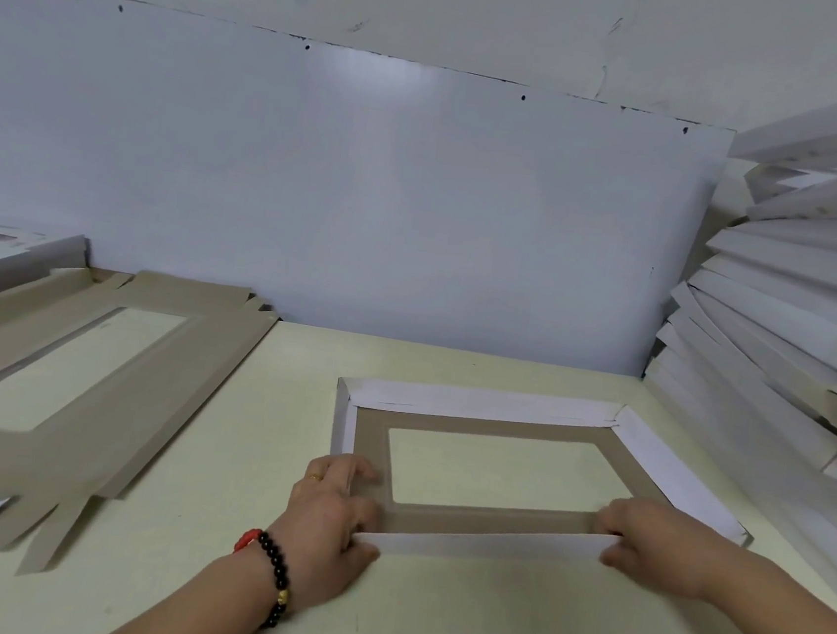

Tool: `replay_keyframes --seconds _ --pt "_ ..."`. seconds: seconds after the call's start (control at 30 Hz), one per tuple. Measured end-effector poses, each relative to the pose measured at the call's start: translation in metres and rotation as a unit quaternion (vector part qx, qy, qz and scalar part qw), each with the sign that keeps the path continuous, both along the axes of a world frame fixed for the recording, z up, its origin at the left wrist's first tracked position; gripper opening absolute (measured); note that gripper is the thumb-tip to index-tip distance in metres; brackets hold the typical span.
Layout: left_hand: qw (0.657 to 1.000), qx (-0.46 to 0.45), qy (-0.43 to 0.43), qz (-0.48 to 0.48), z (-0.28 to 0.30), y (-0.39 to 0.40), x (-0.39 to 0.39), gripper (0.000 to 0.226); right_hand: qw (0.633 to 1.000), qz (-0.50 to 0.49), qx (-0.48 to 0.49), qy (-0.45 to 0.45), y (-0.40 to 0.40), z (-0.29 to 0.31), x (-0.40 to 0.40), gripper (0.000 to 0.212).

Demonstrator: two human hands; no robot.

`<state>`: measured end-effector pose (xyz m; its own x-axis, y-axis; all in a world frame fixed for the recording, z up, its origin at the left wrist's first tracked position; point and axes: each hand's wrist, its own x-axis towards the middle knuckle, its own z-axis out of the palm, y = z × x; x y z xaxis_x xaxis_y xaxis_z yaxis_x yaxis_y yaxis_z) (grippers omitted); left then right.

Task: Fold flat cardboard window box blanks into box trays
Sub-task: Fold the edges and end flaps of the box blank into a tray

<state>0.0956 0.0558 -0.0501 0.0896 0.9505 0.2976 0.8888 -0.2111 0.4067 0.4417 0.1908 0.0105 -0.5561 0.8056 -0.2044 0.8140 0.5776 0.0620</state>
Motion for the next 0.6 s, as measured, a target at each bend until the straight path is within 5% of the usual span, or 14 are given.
replay_keyframes --seconds 0.27,0.6 --pt "0.998 0.026 -0.053 -0.004 -0.002 -0.007 0.006 0.014 0.994 0.001 -0.061 0.092 -0.01 -0.01 -0.043 0.028" --pt "0.997 0.028 -0.069 -0.011 -0.001 -0.01 0.008 0.025 0.995 0.05 -0.076 0.05 -0.017 -0.008 -0.075 0.035"
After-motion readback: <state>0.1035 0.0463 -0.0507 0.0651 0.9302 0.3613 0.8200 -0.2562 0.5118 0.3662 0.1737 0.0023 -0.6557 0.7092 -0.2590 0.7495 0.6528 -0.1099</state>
